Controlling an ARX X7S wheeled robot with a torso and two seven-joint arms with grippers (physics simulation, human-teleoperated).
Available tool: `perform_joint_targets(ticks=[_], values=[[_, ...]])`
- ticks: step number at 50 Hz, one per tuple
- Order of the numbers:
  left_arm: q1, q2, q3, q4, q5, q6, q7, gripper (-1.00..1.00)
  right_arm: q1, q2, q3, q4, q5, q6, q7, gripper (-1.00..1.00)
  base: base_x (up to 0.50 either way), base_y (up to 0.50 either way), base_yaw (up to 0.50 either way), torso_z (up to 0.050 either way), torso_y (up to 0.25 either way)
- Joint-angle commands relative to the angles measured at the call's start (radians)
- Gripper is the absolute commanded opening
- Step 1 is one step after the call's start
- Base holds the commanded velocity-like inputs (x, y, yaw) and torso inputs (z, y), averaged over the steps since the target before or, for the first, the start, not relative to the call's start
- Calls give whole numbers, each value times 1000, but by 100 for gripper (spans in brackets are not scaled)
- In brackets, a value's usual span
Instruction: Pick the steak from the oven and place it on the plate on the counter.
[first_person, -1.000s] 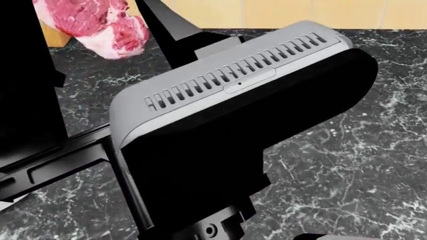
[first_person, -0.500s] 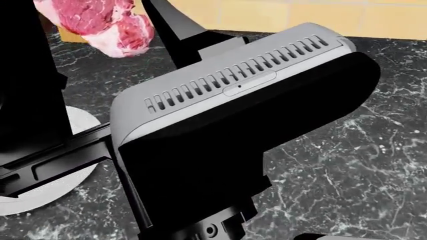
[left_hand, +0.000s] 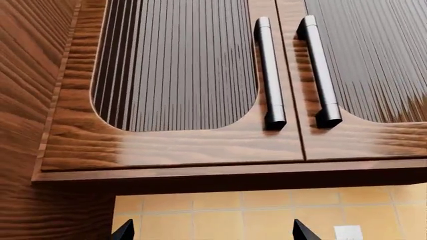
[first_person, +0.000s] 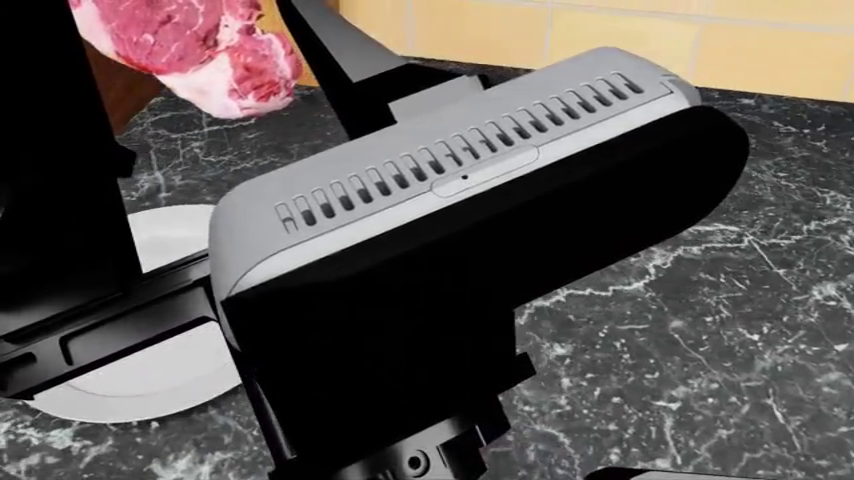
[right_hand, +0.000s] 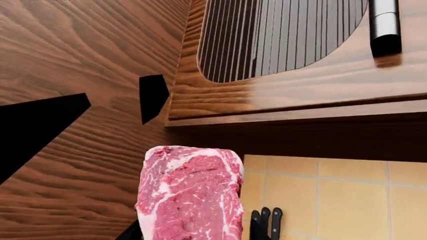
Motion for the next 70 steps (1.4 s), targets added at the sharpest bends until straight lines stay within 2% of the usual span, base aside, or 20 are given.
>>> perform_joint_targets(ticks=[1, 6, 19, 27, 31, 42, 51, 60, 70], values=[[4, 0, 6, 1, 7, 4, 3, 100, -4, 1, 13, -5, -26, 4, -13, -100, 0, 0, 0, 0, 0], [5, -2, 6, 2, 6, 7, 2, 100, -9, 0, 10, -1, -19, 6, -14, -100, 0, 0, 0, 0, 0], [12, -4, 8, 7, 12, 15, 2, 100, -12, -3, 10, -5, -15, 9, -17, -100, 530, -91, 0, 0, 1], [5, -1, 14, 3, 10, 15, -1, 100, -22, -3, 4, -4, -36, 10, -18, -100, 0, 0, 0, 0, 1], [3, 1, 17, 2, 9, 16, 0, 100, -95, -5, -1, 54, -30, -60, -82, -100, 0, 0, 0, 0, 0], [12, 0, 23, 2, 22, 19, 9, 100, -104, -21, -23, 78, -54, -38, -90, -100, 0, 0, 0, 0, 0], [4, 3, 26, 9, 5, 25, -11, 100, -99, -122, -66, 175, -47, -13, -163, -100, 0, 0, 0, 1, 0], [16, 1, 28, 16, 11, 31, -11, 100, -275, -239, -155, 386, -120, -112, -304, -100, 0, 0, 0, 0, 1], [29, -3, 33, 18, 22, 34, 1, 100, -405, -279, -177, 582, -145, -213, -408, -100, 0, 0, 0, 0, 0]])
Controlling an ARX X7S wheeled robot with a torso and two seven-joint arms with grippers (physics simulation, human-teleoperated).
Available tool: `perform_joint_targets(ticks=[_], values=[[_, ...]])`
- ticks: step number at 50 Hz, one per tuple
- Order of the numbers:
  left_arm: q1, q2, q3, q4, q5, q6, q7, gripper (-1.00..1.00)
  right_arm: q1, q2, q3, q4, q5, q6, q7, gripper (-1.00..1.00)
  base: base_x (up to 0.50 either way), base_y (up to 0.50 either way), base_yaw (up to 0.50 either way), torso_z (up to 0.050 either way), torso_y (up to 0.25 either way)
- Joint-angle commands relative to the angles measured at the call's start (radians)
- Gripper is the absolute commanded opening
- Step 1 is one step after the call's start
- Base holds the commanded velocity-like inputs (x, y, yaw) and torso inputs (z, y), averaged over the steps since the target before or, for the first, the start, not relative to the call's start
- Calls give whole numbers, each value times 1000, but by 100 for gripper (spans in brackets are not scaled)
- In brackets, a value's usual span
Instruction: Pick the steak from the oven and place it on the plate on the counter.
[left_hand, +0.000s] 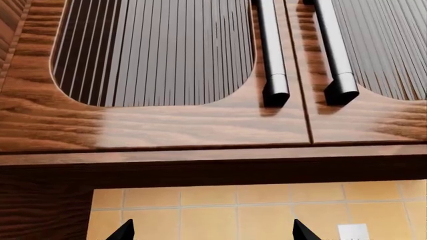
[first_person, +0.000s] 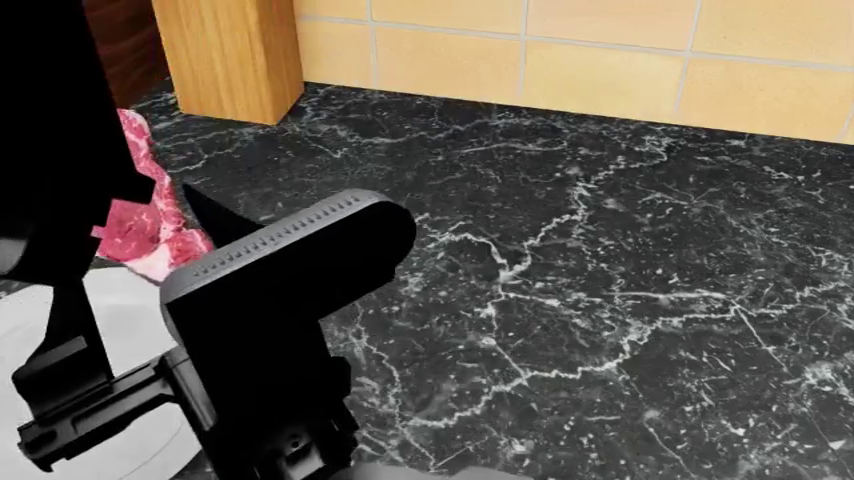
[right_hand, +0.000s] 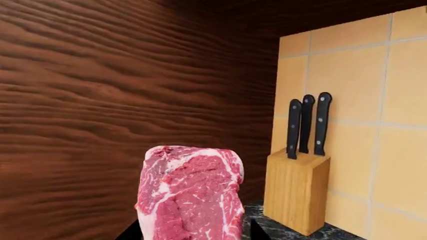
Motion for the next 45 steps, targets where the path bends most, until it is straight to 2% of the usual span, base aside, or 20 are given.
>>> perform_joint_targets(ticks=[1, 11, 29, 45], values=[[10, -2, 5, 3, 6, 5, 5, 100, -130, -70, -32, 203, -59, -83, -119, -100, 0, 0, 0, 0, 0], [6, 0, 9, 0, 8, 8, 9, 100, -162, -89, -39, 274, -62, -106, -162, -100, 0, 0, 0, 0, 0], [18, -11, 6, 12, 9, 21, 1, 100, -61, -148, -42, 144, 33, 27, -107, -100, 0, 0, 0, 0, 1], [18, -14, 9, 10, 14, 27, 5, 100, -109, -180, -36, 228, 82, 7, -162, -100, 0, 0, 0, 1, 0]])
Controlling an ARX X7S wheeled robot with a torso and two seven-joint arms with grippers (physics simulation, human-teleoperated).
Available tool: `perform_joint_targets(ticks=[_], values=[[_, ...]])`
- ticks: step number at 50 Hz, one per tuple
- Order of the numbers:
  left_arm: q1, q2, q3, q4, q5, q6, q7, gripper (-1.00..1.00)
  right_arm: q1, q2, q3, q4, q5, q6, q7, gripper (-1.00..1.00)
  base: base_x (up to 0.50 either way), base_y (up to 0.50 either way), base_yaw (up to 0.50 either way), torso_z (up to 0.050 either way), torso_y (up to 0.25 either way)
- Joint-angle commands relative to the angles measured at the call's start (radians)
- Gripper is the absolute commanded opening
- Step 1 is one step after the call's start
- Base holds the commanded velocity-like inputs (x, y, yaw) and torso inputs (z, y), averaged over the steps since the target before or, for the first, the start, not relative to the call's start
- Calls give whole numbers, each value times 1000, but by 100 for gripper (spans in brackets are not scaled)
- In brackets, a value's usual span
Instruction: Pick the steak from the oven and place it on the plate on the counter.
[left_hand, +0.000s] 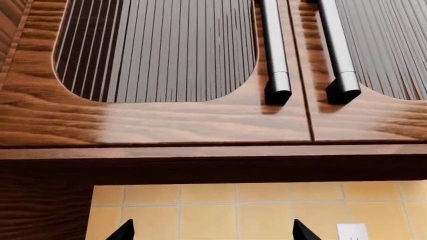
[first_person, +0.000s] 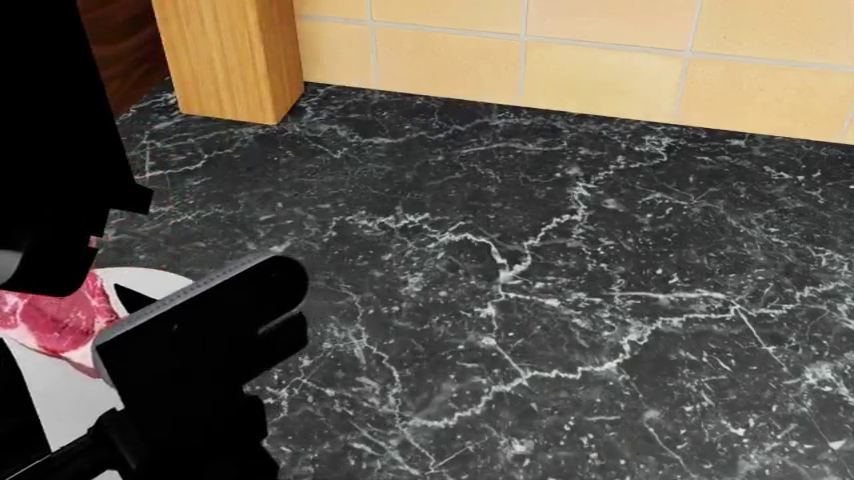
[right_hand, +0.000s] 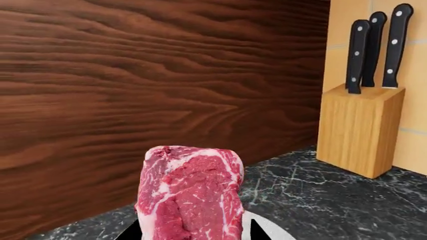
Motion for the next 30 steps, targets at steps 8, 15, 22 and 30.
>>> perform_joint_targets(ticks=[8, 15, 22, 30], values=[[4, -4, 5, -1, 9, 6, 8, 100, -48, -47, 4, 125, 31, 10, -57, -100, 0, 0, 0, 0, 1], [10, -5, 5, 4, 11, 12, 3, 100, -30, -58, 5, 132, 76, 55, -44, -100, 0, 0, 0, 0, 0], [30, -10, 1, 12, 26, 21, 12, 100, 46, -75, -34, 86, 57, 148, 10, -100, 0, 0, 0, 0, 0], [36, -13, -1, 11, 37, 28, 22, 100, 118, -86, -47, 3, 34, 208, 73, -100, 0, 0, 0, 0, 0]])
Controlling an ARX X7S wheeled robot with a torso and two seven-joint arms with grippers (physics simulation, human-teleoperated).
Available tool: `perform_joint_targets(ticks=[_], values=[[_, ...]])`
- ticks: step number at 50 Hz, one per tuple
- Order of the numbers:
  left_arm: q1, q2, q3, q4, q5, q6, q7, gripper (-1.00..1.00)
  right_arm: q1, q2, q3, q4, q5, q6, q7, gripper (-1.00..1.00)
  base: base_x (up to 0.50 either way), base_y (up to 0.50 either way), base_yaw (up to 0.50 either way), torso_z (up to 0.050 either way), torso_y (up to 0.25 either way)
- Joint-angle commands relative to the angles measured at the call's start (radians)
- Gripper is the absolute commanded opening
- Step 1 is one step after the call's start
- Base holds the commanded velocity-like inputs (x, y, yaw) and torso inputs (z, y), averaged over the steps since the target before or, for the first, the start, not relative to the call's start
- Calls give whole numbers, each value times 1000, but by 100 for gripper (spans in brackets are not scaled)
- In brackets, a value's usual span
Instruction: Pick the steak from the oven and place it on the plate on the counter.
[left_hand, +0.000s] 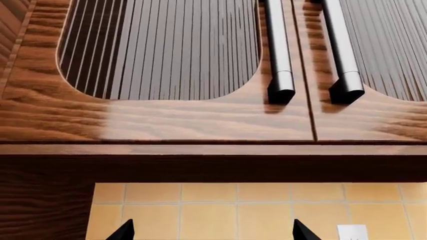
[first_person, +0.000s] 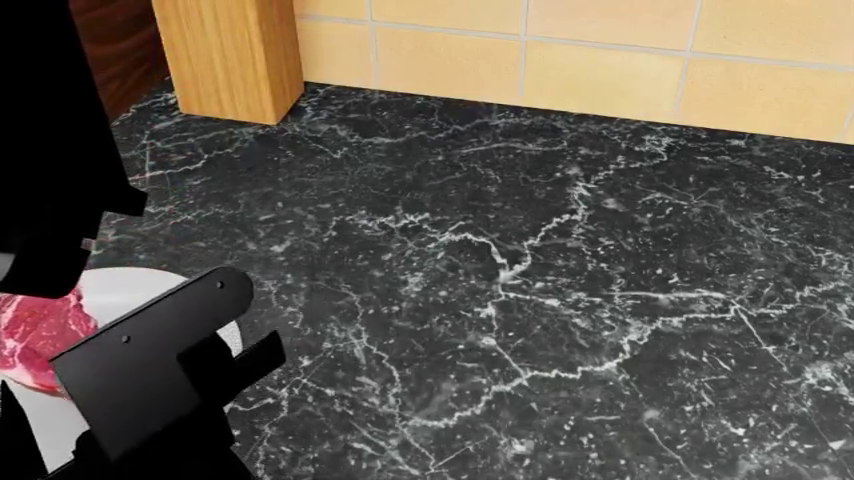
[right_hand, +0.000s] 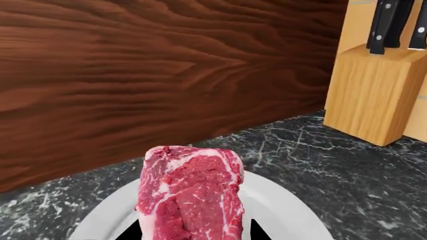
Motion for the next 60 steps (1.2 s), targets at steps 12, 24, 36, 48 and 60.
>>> perform_joint_targets(ticks=[12, 24, 36, 48, 60], values=[[4, -4, 3, 4, 5, 11, 1, 100, 91, -8, 17, -68, -5, 92, 63, -100, 0, 0, 0, 0, 1], [-8, -10, 7, -4, 2, 9, 2, 100, 67, -1, 22, -42, -1, 73, 41, -100, 0, 0, 0, 1, 0], [8, -8, 13, -1, 19, 15, 12, 100, 51, -14, 29, 6, 12, 61, 8, -100, 0, 0, 0, 0, 0], [24, -14, 14, 4, 29, 23, 18, 100, 54, -61, 36, 149, 2, 41, -72, -100, 0, 0, 0, 0, 1], [43, -22, 14, 5, 51, 32, 37, 100, 73, -86, 41, 179, 3, 45, -91, -100, 0, 0, 0, 0, 0]])
